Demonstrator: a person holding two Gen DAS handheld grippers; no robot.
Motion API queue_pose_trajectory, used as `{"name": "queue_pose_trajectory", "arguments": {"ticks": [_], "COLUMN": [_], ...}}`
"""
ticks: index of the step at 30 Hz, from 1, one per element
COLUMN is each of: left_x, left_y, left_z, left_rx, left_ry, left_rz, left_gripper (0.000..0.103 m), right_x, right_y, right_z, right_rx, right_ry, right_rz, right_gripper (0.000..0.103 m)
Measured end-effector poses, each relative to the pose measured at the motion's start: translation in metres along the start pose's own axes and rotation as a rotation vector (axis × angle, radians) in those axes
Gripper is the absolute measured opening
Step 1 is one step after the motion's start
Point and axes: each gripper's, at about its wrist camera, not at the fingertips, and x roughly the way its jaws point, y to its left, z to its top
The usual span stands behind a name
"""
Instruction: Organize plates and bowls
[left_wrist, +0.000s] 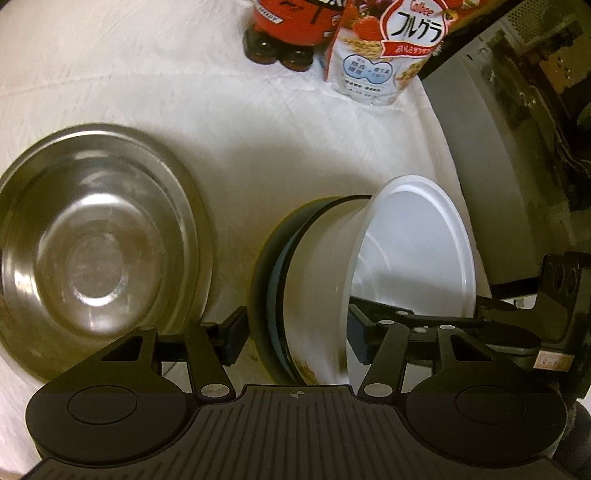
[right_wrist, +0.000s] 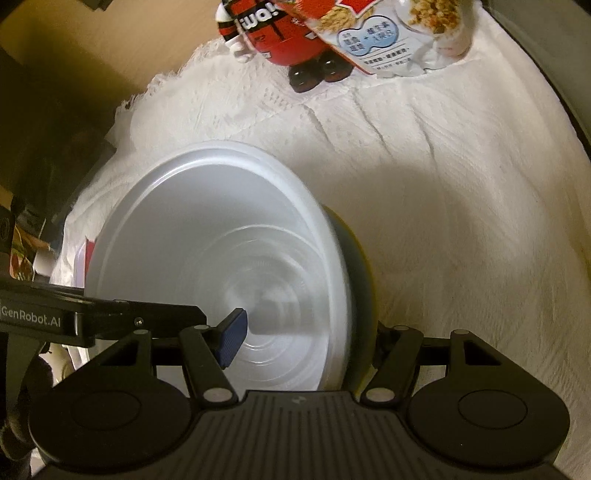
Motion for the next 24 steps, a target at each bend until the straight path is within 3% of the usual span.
{"name": "queue_pose_trajectory", "arguments": {"ticks": [9, 15, 21, 24], "left_x": [0.007, 0.010, 0.010, 0.012], "left_y": [-0.010, -0.005, 0.003, 0.002], "left_z": [0.002, 0.010, 0.012, 0.016], "left_rx": [0.050, -0.005, -0.024, -0.039], "left_ry": [0.008, 0.044, 0.057, 0.093], "left_rz": [0.045, 0.026, 0.025, 0.036], "left_gripper": [0.063, 0.062, 0.048, 0.048], "right_x": [0.001, 0.000, 0.001, 0.001], "right_y": [-0.001, -0.005, -0.005, -0.005], "right_z": [0.001, 0.002, 0.004, 0.003], "right_rx": [0.065, 0.084, 0.102, 0.104], "right_ry": [-0.003, 0.003, 0.007, 0.006], "right_rz": [-0.044, -0.013, 0.015, 0.018], "right_gripper": [0.066, 0.066, 0.066, 0.066]}}
